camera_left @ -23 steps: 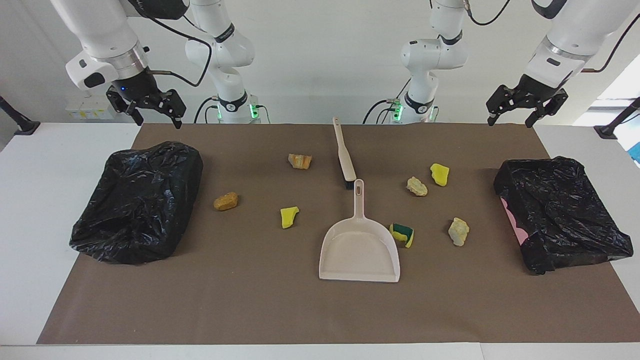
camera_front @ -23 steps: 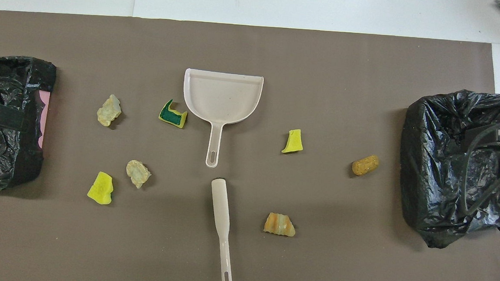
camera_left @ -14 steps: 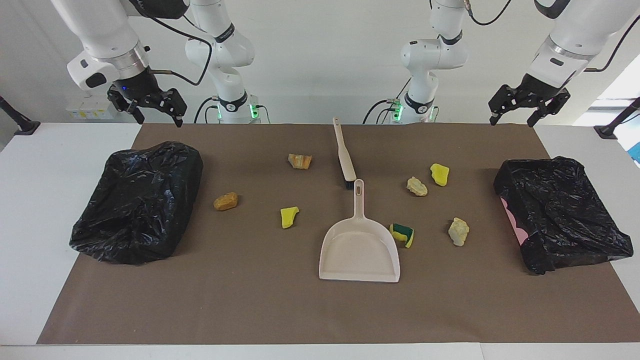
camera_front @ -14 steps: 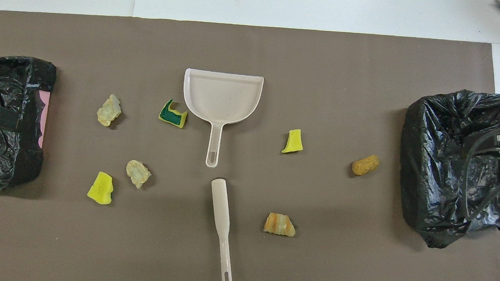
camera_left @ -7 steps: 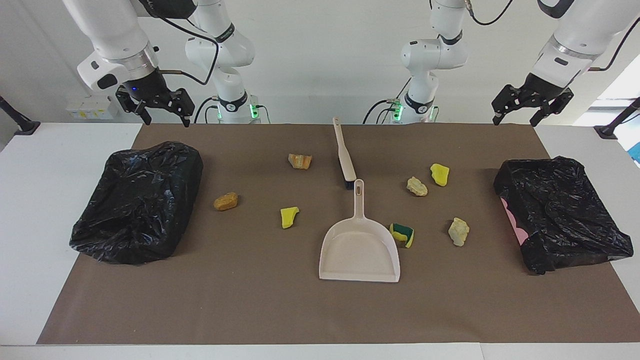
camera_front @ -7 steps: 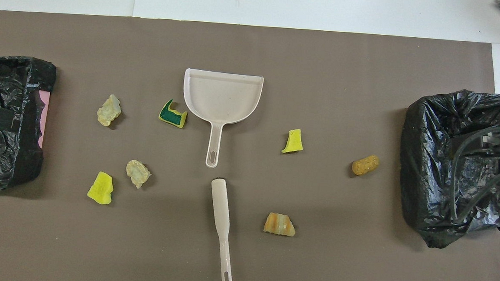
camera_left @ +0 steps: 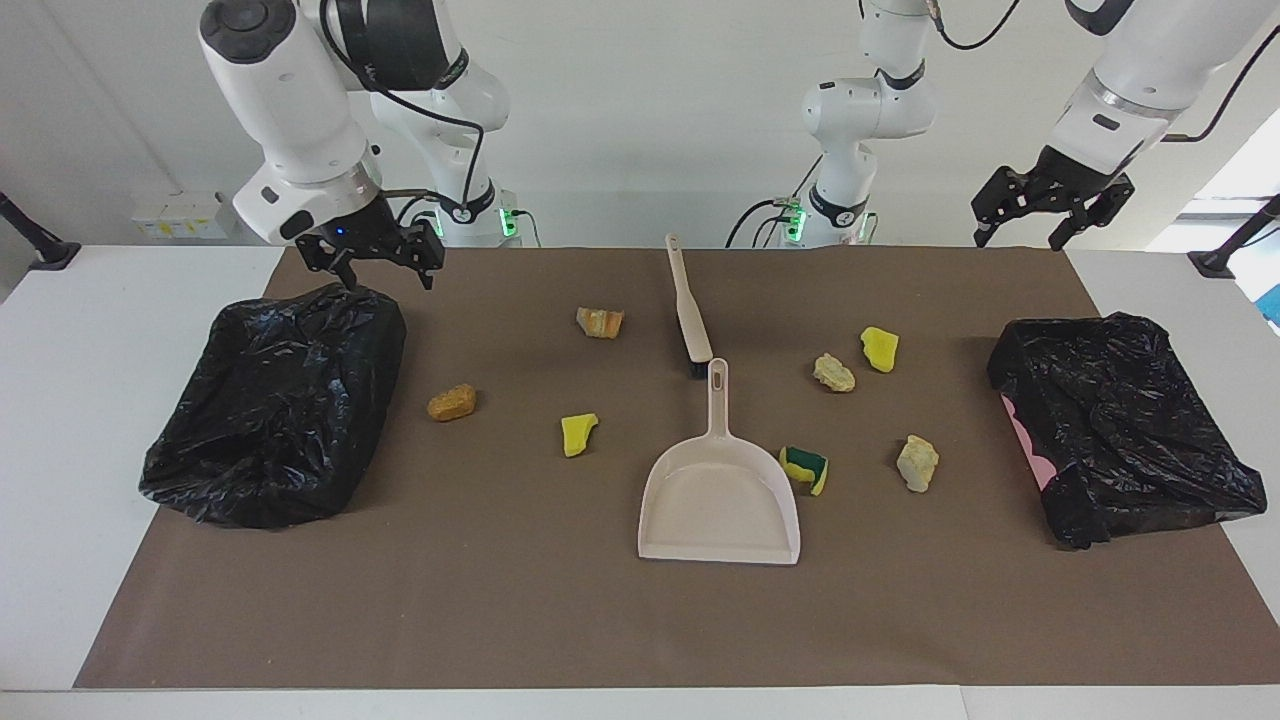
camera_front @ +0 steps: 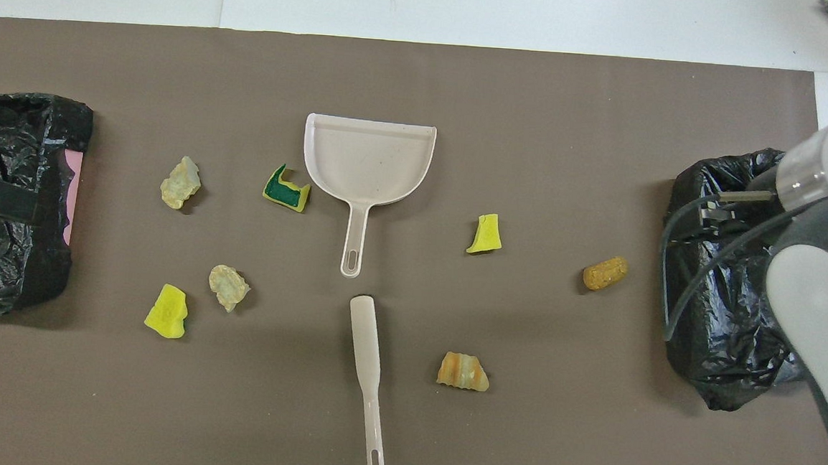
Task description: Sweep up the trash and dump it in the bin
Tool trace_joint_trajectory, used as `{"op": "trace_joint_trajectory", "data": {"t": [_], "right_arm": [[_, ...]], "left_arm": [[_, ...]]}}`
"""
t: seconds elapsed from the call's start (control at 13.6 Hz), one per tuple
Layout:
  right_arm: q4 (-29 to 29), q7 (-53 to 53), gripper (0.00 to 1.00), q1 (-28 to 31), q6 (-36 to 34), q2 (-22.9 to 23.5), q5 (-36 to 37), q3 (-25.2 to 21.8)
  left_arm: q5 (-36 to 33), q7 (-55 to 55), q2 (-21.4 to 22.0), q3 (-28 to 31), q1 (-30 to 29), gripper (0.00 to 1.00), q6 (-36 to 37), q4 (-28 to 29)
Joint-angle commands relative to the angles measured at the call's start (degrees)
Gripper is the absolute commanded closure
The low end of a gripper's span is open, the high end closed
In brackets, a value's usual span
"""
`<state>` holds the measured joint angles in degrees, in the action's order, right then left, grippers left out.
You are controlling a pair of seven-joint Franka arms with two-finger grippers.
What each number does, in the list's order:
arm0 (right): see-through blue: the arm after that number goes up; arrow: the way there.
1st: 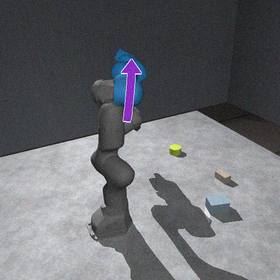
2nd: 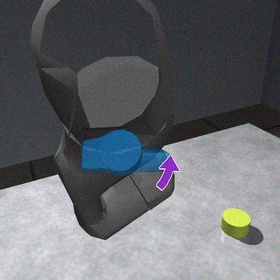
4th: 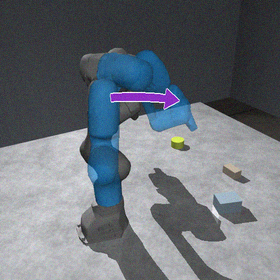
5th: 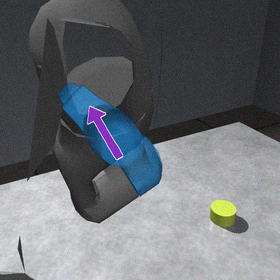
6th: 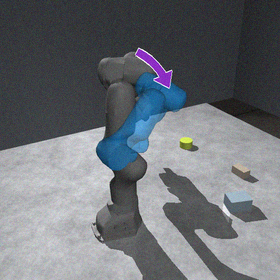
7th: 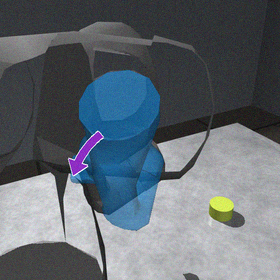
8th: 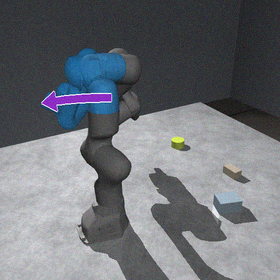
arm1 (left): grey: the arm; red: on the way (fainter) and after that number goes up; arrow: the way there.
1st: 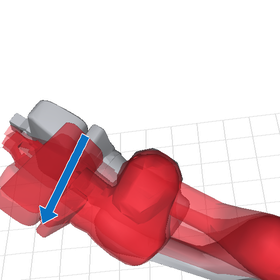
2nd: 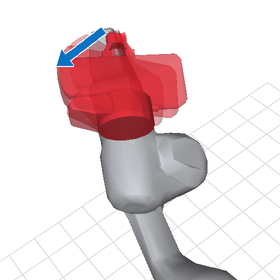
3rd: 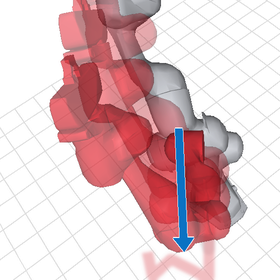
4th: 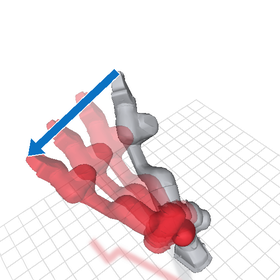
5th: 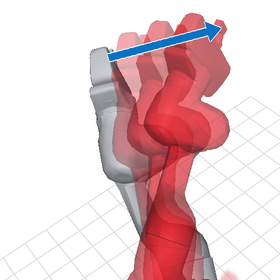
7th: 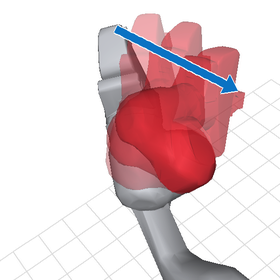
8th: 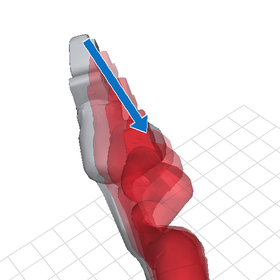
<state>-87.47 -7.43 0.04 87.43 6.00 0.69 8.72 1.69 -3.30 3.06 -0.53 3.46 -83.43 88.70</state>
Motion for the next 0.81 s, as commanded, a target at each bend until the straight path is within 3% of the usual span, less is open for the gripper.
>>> {"op": "trace_joint_trajectory", "data": {"t": [0.0, 0.37, 0.59, 0.73], "right_arm": [[-0.24, -6.7, 0.0, -4.76, 3.6, 2.34, -2.35, 0.59], [-0.16, -17.17, 0.0, -13.64, 10.9, 7.53, -2.97, 0.59], [2.64, -17.44, 0.0, -14.53, 10.39, 12.53, -7.1, 0.68], [3.79, -20.76, 0.0, -17.86, 11.61, 15.08, -7.28, 0.68]], "left_arm": [[0.15, 1.97, 3.78, 0.26, 4.88, 0.0, -0.06, 5.06], [0.59, 19.6, 11.77, 0.09, 20.76, 0.0, -7.6, 22.18], [2.08, 31.21, 17.66, 0.09, 29.91, 0.0, -18.66, 35.89], [2.17, 36.94, 18.74, 0.09, 35.28, 0.0, -21.42, 39.96]]}}
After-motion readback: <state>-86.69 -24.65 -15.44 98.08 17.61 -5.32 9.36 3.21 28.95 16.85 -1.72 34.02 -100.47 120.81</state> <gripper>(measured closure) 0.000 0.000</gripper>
